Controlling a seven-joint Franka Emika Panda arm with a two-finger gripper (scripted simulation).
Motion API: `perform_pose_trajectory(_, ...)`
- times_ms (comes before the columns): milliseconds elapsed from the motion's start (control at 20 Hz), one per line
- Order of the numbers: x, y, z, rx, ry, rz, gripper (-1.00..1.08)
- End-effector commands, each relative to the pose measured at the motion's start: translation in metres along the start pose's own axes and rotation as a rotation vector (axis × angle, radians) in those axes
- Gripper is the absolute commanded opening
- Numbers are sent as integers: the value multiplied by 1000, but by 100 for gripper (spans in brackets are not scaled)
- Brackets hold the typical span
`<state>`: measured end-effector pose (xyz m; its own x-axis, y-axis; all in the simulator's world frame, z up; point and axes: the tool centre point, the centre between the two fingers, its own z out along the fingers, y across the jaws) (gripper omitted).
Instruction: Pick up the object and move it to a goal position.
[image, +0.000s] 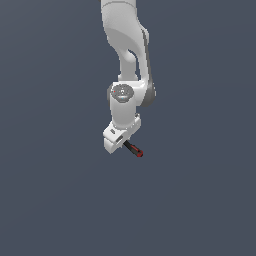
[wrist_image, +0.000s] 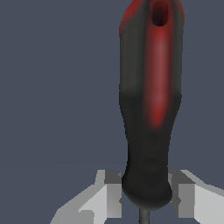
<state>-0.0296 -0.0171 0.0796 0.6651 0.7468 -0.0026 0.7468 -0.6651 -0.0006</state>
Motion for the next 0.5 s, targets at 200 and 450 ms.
perform_pose_trajectory(200,-11,-27,-49,-2,0,0,-100)
perform_pose_trajectory(450,-19,-48,-86,-2,0,0,-100)
